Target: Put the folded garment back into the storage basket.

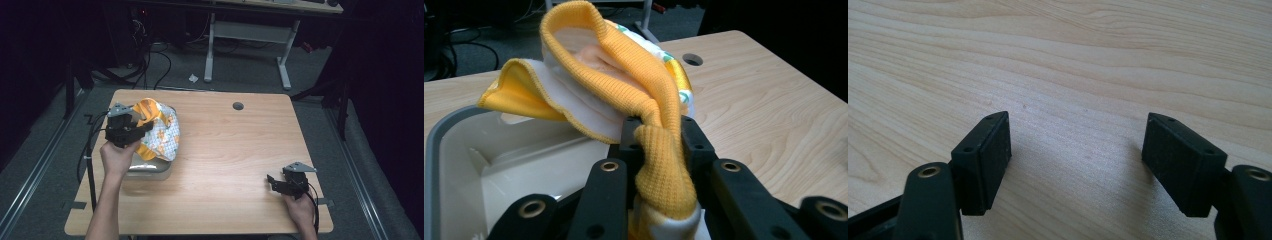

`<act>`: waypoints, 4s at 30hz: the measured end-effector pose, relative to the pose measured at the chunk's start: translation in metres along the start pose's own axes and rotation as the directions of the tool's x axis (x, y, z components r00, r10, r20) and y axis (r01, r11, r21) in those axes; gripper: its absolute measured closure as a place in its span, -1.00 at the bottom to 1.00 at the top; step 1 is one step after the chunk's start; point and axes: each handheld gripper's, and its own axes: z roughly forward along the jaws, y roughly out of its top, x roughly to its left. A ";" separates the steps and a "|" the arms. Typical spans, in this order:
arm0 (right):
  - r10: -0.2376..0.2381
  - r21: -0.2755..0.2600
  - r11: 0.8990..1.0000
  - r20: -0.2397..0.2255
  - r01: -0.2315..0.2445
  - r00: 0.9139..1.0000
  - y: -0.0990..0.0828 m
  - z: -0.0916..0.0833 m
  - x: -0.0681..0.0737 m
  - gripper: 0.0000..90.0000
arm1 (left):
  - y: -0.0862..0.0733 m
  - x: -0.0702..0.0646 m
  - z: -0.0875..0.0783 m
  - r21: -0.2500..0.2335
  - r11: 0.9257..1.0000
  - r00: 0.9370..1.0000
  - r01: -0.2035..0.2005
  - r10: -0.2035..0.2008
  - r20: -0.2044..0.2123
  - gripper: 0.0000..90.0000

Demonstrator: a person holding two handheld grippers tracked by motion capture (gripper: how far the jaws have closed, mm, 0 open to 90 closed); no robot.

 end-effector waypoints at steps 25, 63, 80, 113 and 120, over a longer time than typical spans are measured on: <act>0.000 0.000 1.000 0.000 0.000 1.000 0.000 0.000 0.000 -0.38 | -0.029 0.032 0.032 0.122 0.991 0.996 0.055 -0.046 -0.077 0.70; -0.002 0.000 1.000 0.000 0.002 1.000 0.000 0.000 0.000 -0.38 | -0.043 0.029 0.053 0.208 0.973 0.966 0.102 -0.047 -0.254 -0.07; -0.001 0.001 1.000 0.000 0.001 1.000 0.000 0.000 0.000 -0.38 | -0.036 -0.002 0.034 0.110 0.993 0.976 0.034 -0.010 -0.217 -0.15; -0.004 -0.001 1.000 0.000 0.004 1.000 0.000 0.000 0.000 -0.38 | -0.030 -0.063 0.026 0.018 0.999 0.997 -0.041 0.043 -0.068 -0.20; -0.002 -0.001 1.000 -0.001 0.002 1.000 0.000 0.000 0.000 -0.38 | -0.030 -0.074 0.032 0.013 0.999 0.998 -0.048 0.048 -0.030 -0.20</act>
